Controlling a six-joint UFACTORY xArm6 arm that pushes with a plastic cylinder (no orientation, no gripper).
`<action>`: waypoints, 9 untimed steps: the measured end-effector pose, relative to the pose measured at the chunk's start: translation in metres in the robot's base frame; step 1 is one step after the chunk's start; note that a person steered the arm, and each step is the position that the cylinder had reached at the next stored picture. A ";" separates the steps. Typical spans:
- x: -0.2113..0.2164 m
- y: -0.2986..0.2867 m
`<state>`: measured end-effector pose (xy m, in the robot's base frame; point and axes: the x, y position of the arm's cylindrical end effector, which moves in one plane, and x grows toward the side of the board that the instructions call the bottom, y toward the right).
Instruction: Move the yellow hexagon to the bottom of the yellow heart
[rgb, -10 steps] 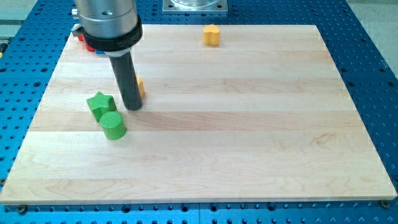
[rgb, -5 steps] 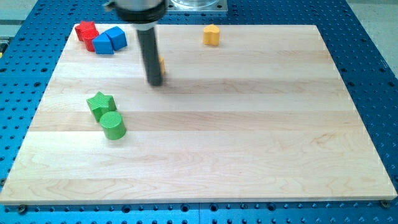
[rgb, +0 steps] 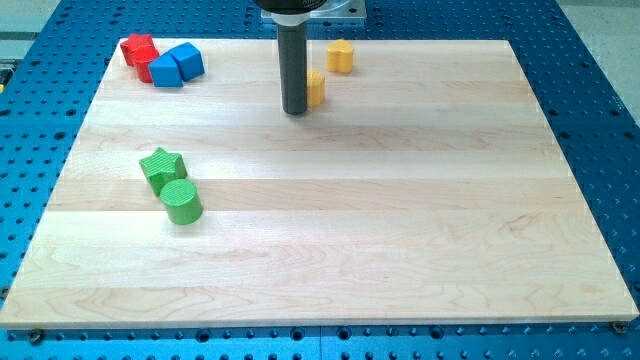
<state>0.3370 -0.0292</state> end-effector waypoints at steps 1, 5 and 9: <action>-0.007 0.000; -0.031 0.054; 0.084 -0.026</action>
